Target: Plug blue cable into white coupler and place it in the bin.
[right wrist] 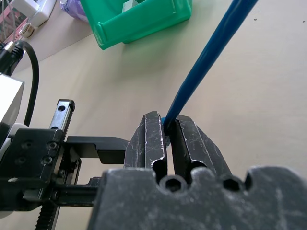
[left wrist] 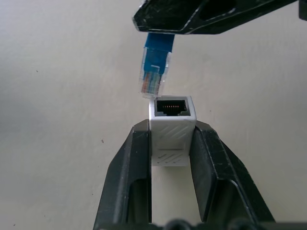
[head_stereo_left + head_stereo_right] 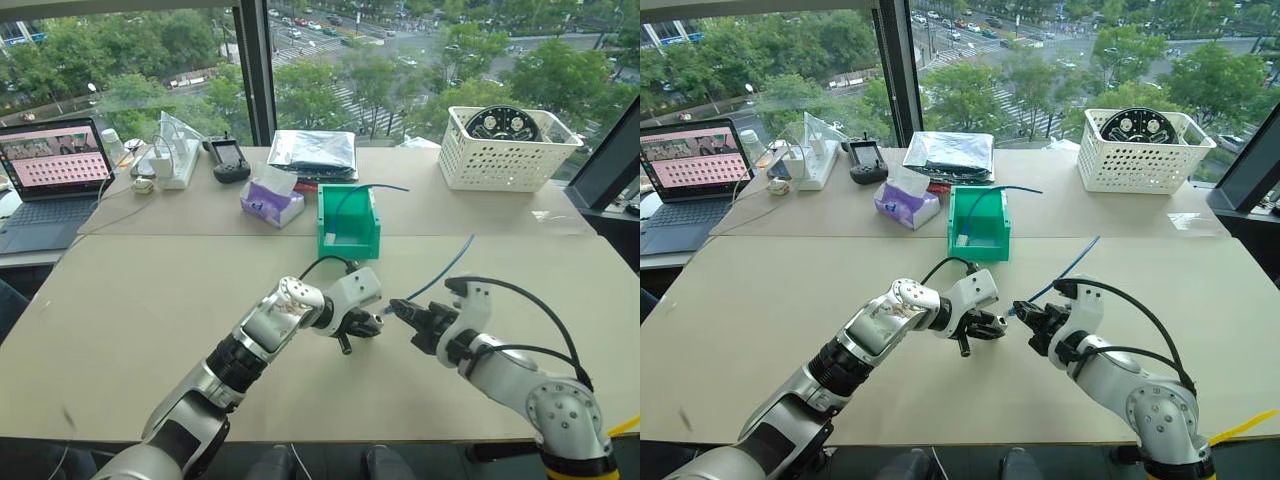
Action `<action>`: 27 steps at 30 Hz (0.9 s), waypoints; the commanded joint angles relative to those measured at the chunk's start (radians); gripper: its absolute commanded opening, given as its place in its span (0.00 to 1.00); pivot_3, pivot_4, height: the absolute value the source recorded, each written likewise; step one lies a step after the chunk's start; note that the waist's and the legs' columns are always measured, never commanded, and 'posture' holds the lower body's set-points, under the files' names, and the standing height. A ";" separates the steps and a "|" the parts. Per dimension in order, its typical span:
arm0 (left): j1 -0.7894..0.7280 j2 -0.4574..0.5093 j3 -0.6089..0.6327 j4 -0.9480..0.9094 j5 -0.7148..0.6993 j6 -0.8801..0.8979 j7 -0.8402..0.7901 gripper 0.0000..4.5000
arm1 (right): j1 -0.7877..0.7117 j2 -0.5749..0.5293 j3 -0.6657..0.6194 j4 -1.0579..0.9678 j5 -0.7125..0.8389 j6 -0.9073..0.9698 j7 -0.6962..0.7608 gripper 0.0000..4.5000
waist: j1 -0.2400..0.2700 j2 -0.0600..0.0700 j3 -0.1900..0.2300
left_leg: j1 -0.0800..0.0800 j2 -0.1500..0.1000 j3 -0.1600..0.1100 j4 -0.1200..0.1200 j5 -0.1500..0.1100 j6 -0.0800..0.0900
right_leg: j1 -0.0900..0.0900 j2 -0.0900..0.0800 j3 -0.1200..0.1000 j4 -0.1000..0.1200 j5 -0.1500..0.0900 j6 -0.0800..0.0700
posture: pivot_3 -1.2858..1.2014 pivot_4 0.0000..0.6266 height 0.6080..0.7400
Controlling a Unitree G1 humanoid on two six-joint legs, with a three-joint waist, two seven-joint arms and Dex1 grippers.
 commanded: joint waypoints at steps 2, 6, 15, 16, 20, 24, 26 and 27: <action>0.013 -0.004 -0.015 -0.022 -0.010 0.015 0.002 0.14 | 0.010 -0.003 -0.001 -0.039 0.033 0.025 0.016 0.00 | -0.001 0.000 0.000 | 0.000 0.000 0.000 0.000 0.000 0.000 | 0.000 0.000 0.000 0.000 0.000 0.000 | 0.52 0.24 0.91; 0.012 -0.004 -0.017 -0.022 -0.010 0.015 0.001 0.14 | 0.025 -0.003 0.010 -0.051 0.040 0.034 0.015 0.00 | 0.000 0.000 0.000 | 0.000 0.000 0.000 0.000 0.000 0.000 | 0.000 0.000 0.000 0.000 0.000 0.000 | 0.52 0.24 0.91; 0.011 -0.010 -0.021 -0.019 -0.007 0.016 0.001 0.14 | 0.040 0.003 0.020 -0.073 0.081 0.037 -0.001 0.00 | 0.000 0.000 0.000 | 0.001 0.000 0.000 0.000 0.000 0.000 | 0.000 0.000 0.000 0.001 0.000 0.000 | 0.52 0.24 0.91; 0.012 -0.011 -0.021 -0.019 -0.007 0.016 0.001 0.14 | 0.040 0.002 0.019 -0.075 0.085 0.037 -0.003 0.00 | 0.000 0.000 0.000 | 0.001 0.000 0.000 0.000 0.000 0.000 | 0.000 0.000 0.000 0.001 0.000 0.000 | 0.52 0.24 0.91; 0.014 -0.013 -0.022 -0.022 -0.007 0.017 0.003 0.14 | 0.045 -0.001 0.023 -0.079 0.093 0.040 -0.010 0.00 | 0.000 0.000 0.000 | 0.001 0.000 0.000 0.000 0.000 0.000 | 0.000 0.000 0.000 0.001 0.000 0.000 | 0.52 0.24 0.91; 0.011 -0.014 -0.020 -0.019 -0.008 0.019 0.003 0.14 | 0.043 -0.025 0.034 -0.071 0.058 0.058 0.000 0.00 | 0.000 0.000 0.000 | 0.001 0.000 0.000 0.000 0.000 0.000 | 0.000 0.000 0.000 0.001 0.000 0.000 | 0.52 0.24 0.91; 0.010 -0.017 -0.016 -0.021 -0.009 0.026 0.008 0.14 | 0.026 -0.056 0.059 -0.076 0.015 0.081 0.018 0.00 | 0.000 0.000 0.000 | 0.001 0.000 0.000 0.000 0.000 0.000 | 0.001 0.000 0.000 0.001 0.000 0.000 | 0.52 0.24 0.91; 0.008 -0.019 -0.014 -0.020 -0.009 0.027 0.010 0.14 | 0.012 -0.070 0.078 -0.078 -0.009 0.094 0.029 0.00 | 0.000 0.000 0.000 | 0.001 0.000 0.000 0.000 0.000 0.000 | 0.001 0.000 0.000 0.001 0.000 0.000 | 0.52 0.24 0.91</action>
